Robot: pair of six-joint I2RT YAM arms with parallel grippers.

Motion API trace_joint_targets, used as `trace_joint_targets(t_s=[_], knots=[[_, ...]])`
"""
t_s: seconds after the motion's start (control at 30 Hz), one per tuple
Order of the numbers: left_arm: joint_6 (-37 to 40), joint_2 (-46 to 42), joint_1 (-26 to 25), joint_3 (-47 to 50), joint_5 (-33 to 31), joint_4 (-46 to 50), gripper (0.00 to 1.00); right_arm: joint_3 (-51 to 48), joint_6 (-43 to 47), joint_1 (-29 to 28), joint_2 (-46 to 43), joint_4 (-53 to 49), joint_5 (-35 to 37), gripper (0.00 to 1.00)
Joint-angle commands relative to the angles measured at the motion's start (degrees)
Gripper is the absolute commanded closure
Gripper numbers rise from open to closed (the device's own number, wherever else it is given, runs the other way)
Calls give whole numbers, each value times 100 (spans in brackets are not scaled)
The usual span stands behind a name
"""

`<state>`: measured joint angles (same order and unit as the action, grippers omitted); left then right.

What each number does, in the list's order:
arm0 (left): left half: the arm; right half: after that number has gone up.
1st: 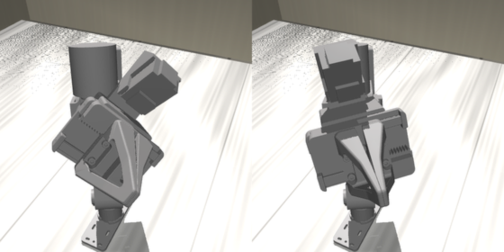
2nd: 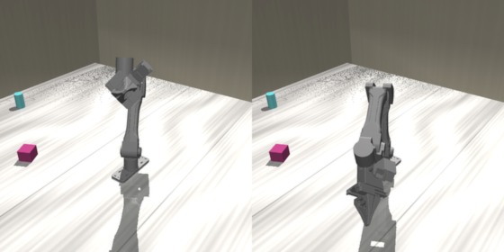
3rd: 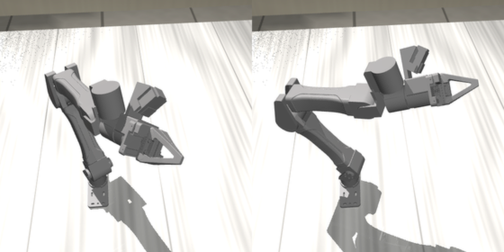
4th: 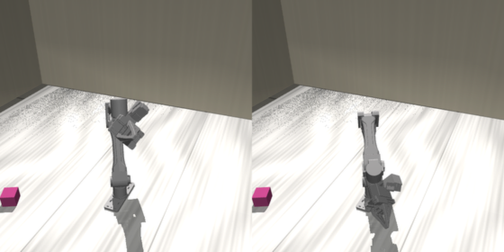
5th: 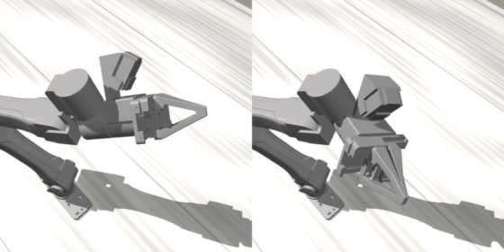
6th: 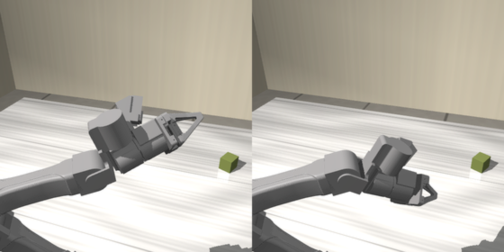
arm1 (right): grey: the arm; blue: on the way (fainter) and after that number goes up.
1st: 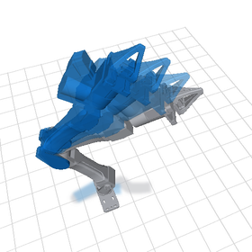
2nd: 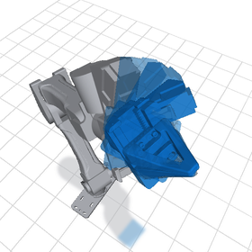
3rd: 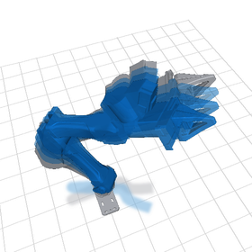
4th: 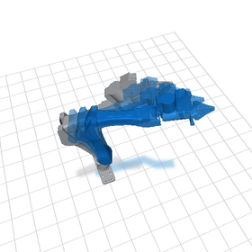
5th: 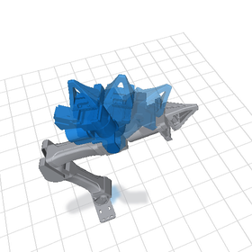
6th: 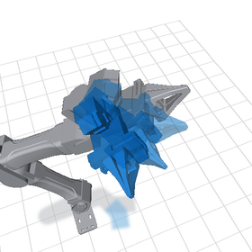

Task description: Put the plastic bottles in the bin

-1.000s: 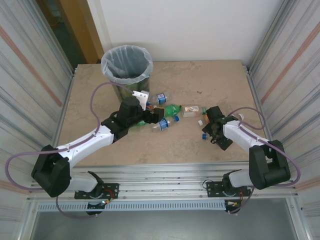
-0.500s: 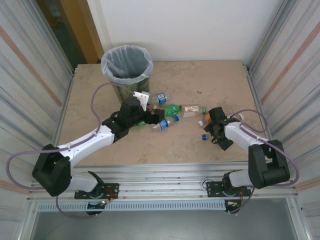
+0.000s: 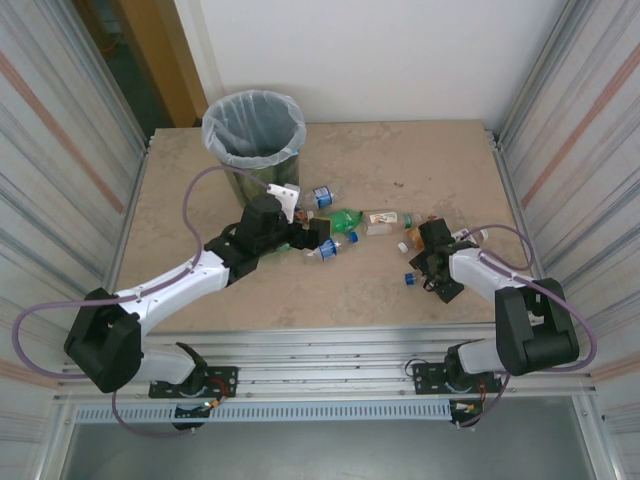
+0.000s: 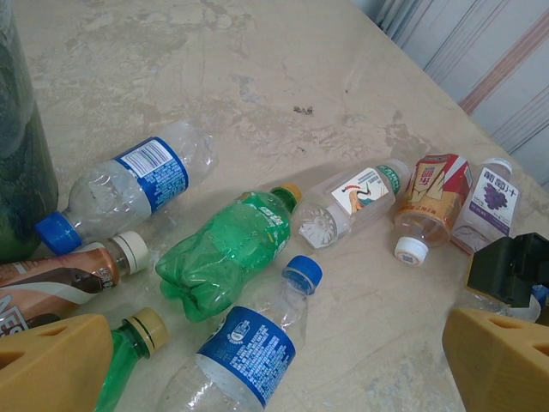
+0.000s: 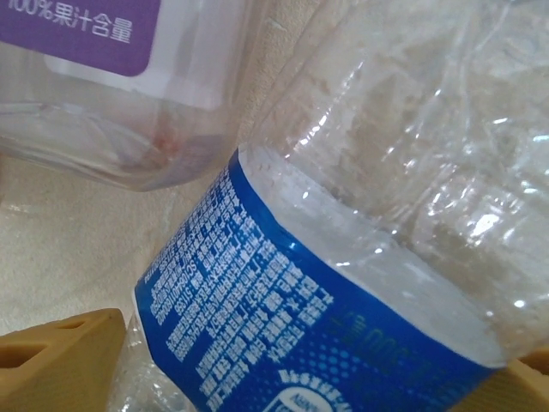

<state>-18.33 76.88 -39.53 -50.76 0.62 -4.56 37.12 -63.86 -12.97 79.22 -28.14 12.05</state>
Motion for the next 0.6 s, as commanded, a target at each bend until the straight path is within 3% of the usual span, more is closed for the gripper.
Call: trace_joint_targets(t_s=[0.0,0.57], knots=[[-83,-7,-55,-63,37,-35,1,-184,-58,40,85,196,-133,17],[-208,60,-55,-150,42,-96,1,-388,104,23,-1163,-67,-34,58]])
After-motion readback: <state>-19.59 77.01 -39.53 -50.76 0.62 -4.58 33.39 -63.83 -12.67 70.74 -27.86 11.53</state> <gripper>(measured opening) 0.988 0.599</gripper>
